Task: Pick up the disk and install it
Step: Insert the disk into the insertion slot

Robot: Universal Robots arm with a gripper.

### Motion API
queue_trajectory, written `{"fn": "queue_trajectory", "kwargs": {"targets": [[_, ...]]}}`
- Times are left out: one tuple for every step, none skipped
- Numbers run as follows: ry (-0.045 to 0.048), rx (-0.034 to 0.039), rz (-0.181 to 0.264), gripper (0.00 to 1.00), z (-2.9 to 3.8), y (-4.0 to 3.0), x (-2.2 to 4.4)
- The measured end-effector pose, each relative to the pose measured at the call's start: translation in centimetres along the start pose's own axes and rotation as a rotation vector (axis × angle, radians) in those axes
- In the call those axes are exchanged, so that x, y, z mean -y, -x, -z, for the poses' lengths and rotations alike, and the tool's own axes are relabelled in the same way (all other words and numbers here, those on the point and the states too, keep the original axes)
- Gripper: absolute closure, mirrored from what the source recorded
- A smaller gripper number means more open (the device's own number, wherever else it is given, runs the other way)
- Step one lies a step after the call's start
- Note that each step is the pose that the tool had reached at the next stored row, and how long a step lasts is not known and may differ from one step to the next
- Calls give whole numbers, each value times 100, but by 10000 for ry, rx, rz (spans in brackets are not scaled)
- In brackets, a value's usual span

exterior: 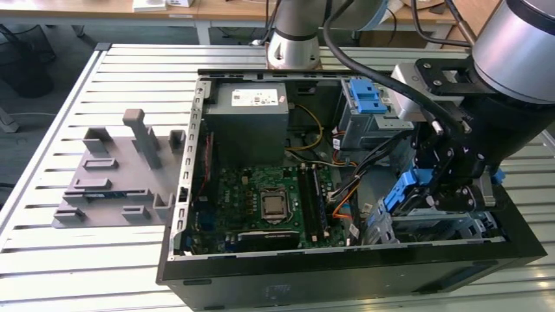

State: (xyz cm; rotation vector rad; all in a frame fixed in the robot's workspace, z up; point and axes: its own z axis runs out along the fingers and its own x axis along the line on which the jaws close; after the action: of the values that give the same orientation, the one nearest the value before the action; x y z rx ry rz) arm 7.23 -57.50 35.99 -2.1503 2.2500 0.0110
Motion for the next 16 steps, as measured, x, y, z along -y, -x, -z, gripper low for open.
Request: {"fn": "queue_trajectory", "kwargs": {"targets": [[0,1,0,64,-6,0,0],[0,0,0,64,-11,0,0],[0,0,0,64,-18,0,0],[0,1,1,64,-24,-1,0],[0,0,1,64,-29,-1,0],[0,0,0,64,-35,-1,-1],[0,0,0,64,-40,-1,-1],[0,0,1,64,-44,-1,-1],[0,1,0,64,-49,-1,-1],[0,0,0,64,-54,-1,-1],[0,0,1,64,-59,-1,-1],[0,0,0,64,-64,-2,-1],[0,1,0,64,-70,-2,-1],[0,1,0,64,-75,-2,-1],[1,0,0,64,-80,-2,-1],[1,0,0,64,-85,-2,-1]]}}
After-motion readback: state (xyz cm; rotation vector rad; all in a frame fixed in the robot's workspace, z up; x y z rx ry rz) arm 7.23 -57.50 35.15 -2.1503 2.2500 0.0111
